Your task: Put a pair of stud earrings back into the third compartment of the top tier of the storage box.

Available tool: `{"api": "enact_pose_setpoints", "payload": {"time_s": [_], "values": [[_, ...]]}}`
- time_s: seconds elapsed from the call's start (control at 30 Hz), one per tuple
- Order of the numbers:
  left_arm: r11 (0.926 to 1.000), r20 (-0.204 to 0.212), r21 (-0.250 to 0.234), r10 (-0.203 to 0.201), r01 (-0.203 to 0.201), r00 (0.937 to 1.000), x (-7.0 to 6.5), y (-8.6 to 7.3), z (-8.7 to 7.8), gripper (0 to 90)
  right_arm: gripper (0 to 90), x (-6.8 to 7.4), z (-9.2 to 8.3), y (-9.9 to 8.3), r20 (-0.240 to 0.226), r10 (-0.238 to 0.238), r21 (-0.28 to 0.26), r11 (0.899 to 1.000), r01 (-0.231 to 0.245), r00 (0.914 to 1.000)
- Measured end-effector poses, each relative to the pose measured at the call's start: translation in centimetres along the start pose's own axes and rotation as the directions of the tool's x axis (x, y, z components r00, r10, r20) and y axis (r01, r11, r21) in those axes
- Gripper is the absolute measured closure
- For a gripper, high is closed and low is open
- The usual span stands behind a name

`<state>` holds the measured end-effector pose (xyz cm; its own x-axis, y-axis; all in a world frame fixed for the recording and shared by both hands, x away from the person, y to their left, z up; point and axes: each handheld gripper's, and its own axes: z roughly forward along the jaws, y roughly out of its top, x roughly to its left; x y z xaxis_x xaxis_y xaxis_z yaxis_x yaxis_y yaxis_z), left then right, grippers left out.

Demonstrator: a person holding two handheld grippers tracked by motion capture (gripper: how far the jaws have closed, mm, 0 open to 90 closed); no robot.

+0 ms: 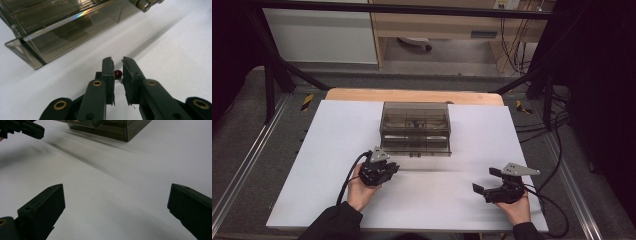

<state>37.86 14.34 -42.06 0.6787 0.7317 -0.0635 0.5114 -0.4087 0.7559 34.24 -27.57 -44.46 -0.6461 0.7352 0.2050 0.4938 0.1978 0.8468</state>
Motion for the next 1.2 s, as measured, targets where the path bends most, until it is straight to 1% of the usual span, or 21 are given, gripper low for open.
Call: {"api": "enact_pose_setpoints", "payload": {"time_s": [0.17, 0.4, 0.7, 0.9, 1.07, 1.1, 1.13, 1.2], "values": [[1.0, 0.015, -0.003, 0.004, -0.004, 0.9999, -0.4, 0.2, -0.3, 80.0, 2.0, 0.0, 0.0, 0.0, -0.001, 0.003, -0.003, 1.0, -0.003, 1.0], [0.9998, 0.032, 0.002, 0.02, -0.02, 0.9993, -1.2, 0.8, -0.5, 80.0, 2.0, 0.0, 0.0, 0.0, 0.001, -0.002, 0.002, 1.0, 0.002, 1.0], [0.999, 0.05, 0.005, 0.045, -0.045, 0.9978, -2.1, 2.1, -0.8, 80.0, 2.0, 0.0, 0.1, 0.0, 0.002, -0.004, 0.005, 1.0, 0.004, 1.0], [0.9981, 0.059, -0.002, 0.061, -0.061, 0.9964, -2.7, 3.5, -0.8, 80.0, 2.1, 0.0, 0.1, 0.0, 0.002, -0.005, 0.007, 1.0, 0.005, 1.0], [0.9967, 0.061, -0.012, 0.081, -0.08, 0.9949, -3.3, 5.2, -0.7, 80.0, 2.1, 0.0, 0.0, 0.0, 0.001, -0.005, 0.004, 1.0, 0.005, 1.0], [0.9958, 0.07, -0.021, 0.091, -0.089, 0.9934, -3.4, 5.6, -0.5, 80.0, 2.1, 0.0, 0.1, 0.0, 0.001, -0.006, 0.005, 1.0, 0.006, 1.0], [0.9957, 0.071, -0.018, 0.092, -0.091, 0.9932, -3.6, 6.0, -0.4, 80.0, 2.1, 0.0, 0.1, 0.0, 0.002, -0.006, 0.006, 1.0, 0.006, 1.0], [0.995, 0.06, -0.015, 0.099, -0.098, 0.9933, -3.9, 6.8, -0.3, 80.0, 2.1, 0.0, 0.0, 0.0, 0.001, -0.006, 0.005, 1.0, 0.006, 1.0]]}}
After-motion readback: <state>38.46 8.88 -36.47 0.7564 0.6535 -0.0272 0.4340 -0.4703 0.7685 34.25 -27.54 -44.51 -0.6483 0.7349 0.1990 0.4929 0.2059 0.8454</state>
